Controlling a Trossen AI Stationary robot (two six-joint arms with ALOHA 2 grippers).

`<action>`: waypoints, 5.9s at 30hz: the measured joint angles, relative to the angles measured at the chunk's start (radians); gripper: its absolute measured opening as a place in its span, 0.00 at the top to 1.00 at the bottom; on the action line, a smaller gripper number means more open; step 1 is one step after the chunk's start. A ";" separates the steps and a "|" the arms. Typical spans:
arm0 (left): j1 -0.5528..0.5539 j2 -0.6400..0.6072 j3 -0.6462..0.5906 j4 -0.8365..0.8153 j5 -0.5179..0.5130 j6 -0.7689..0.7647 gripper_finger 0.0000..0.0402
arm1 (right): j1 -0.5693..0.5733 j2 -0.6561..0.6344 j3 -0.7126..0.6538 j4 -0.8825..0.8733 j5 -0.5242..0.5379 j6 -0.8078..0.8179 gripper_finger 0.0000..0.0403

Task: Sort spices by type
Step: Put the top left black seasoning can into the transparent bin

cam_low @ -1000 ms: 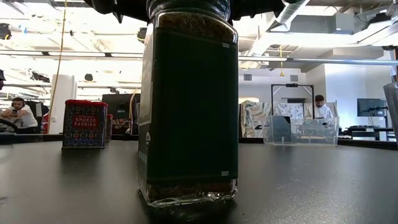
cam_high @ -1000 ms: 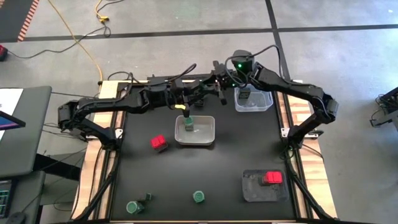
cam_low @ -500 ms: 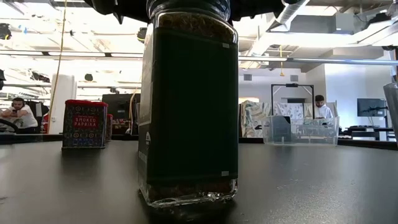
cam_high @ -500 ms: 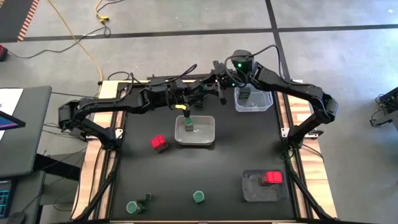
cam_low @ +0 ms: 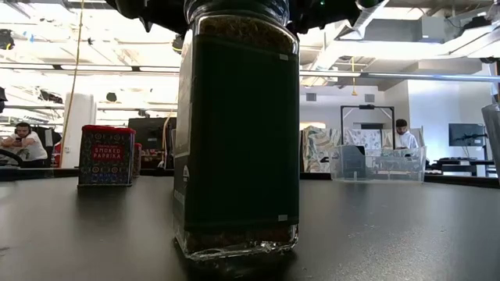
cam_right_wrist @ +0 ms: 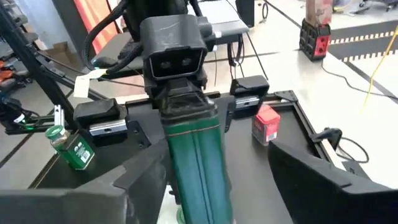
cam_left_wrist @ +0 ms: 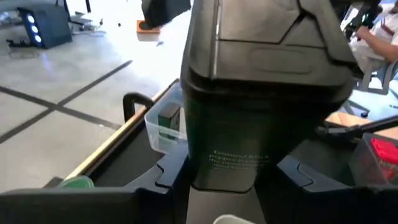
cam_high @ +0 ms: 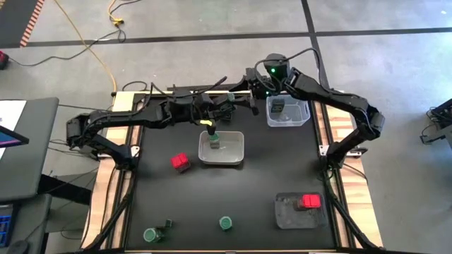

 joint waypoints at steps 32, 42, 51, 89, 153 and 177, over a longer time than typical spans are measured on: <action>0.063 0.000 -0.001 -0.335 0.002 -0.090 0.67 | 0.177 0.279 0.476 -0.533 0.243 -0.492 0.25; 0.047 -0.002 -0.002 -0.368 0.002 -0.024 0.67 | 0.204 0.450 0.719 -0.751 0.383 -0.592 0.25; 0.016 -0.002 -0.002 -0.392 -0.042 0.139 0.67 | 0.203 0.447 0.723 -0.767 0.375 -0.596 0.25; 0.005 -0.001 0.047 -0.402 -0.118 0.192 0.67 | 0.219 0.448 0.717 -0.776 0.375 -0.558 0.43; 0.018 -0.002 0.047 -0.421 -0.224 0.306 0.38 | -0.200 0.286 0.578 -1.094 0.275 -0.418 0.60; 0.080 -0.002 0.047 -0.379 -0.229 0.446 0.38 | -0.382 -0.457 -0.392 -0.622 0.498 -0.313 0.59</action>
